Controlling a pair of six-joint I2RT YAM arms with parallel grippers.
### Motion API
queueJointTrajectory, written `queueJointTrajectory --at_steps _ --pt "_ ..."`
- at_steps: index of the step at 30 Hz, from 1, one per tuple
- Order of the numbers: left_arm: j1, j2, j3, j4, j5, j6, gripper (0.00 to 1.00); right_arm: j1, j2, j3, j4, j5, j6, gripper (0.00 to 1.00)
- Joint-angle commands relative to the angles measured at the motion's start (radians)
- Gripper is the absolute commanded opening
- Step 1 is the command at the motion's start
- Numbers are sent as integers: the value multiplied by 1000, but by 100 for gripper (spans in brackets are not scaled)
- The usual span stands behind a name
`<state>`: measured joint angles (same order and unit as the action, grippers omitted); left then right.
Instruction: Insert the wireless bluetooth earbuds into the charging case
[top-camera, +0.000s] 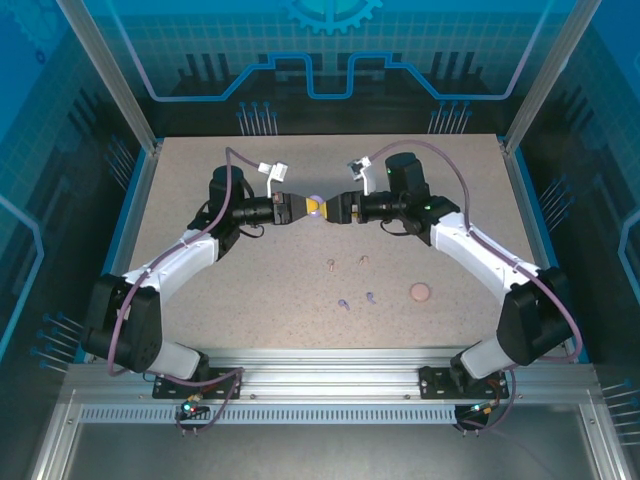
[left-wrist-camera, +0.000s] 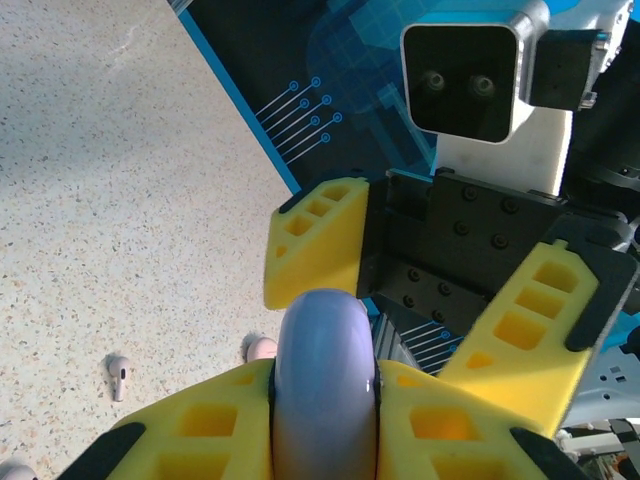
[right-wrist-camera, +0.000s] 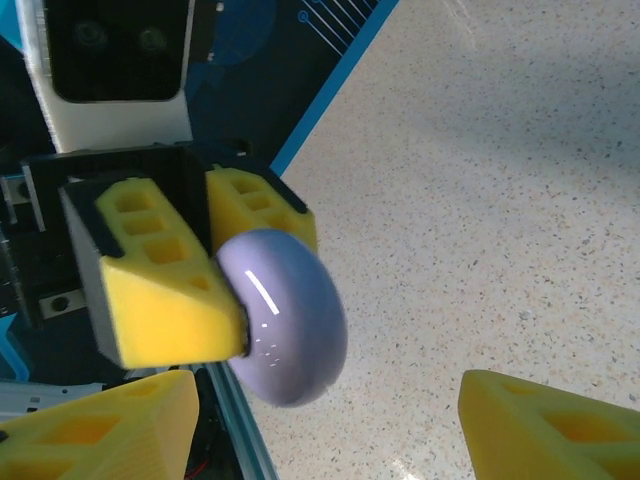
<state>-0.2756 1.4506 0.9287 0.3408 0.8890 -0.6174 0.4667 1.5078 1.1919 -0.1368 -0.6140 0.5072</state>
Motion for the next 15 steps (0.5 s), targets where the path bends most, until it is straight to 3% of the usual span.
queueJointTrajectory --at_steps 1,7,15 --pt "-7 -4 35 -15 40 34 0 4 35 35 1 29 -9 68" --pt "-13 -32 24 -19 45 34 0 -59 70 -11 33 57 45 62" --pt "-16 -45 21 -34 44 46 0 -80 50 -51 47 44 64 61"
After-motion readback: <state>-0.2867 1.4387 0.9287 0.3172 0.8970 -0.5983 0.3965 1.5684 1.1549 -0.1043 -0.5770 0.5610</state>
